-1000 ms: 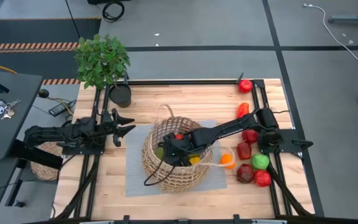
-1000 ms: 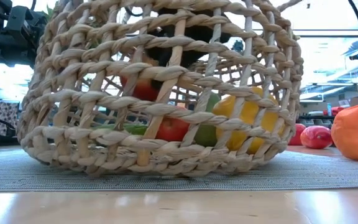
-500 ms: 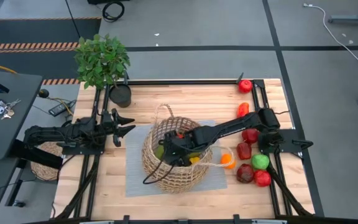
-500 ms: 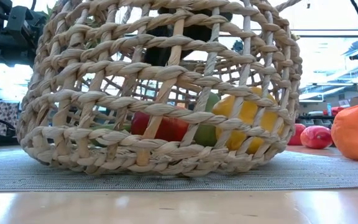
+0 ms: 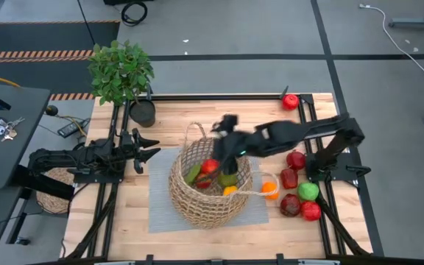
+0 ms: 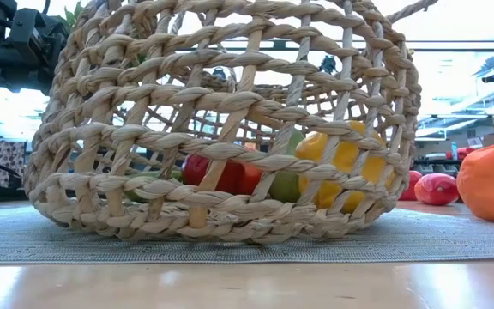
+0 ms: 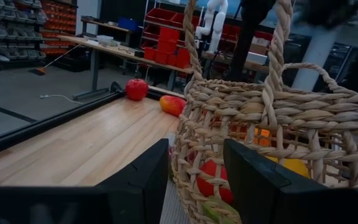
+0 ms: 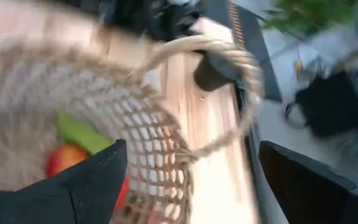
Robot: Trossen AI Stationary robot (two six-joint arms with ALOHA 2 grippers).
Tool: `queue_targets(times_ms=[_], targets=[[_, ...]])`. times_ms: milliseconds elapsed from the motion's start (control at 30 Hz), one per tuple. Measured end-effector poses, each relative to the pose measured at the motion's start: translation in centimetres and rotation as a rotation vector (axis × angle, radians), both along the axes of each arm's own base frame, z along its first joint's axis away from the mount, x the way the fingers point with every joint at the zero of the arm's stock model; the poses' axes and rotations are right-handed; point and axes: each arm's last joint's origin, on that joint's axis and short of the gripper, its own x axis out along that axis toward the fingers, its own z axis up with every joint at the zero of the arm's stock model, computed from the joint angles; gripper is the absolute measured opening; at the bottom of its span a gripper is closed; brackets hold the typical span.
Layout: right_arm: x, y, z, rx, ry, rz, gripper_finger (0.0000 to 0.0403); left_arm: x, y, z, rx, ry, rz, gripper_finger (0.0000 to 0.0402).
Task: Build produce basket
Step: Put the orange mango into the basket
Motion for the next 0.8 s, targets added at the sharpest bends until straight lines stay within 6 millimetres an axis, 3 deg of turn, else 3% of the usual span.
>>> queue_targets(times_ms=[200,433,600,800], targets=[[-5.1,-0.6,3.3,0.298,-0.097,-0.142,0.0354,0.0,0.0,0.0,0.0,0.0,0.0,0.016],[-10.3,-1.9,3.0,0.371,0.06,-0.449,0.0346,0.0,0.0,0.0,0.0,0.0,0.0,0.016],[-12.0,-2.4,2.4,0.335,0.102,-0.657,0.0346,0.0,0.0,0.0,0.0,0.0,0.0,0.016],[-12.3,-3.8,0.7,0.333,0.091,-0.795,0.0346,0.0,0.0,0.0,0.0,0.001,-0.001,0.016]])
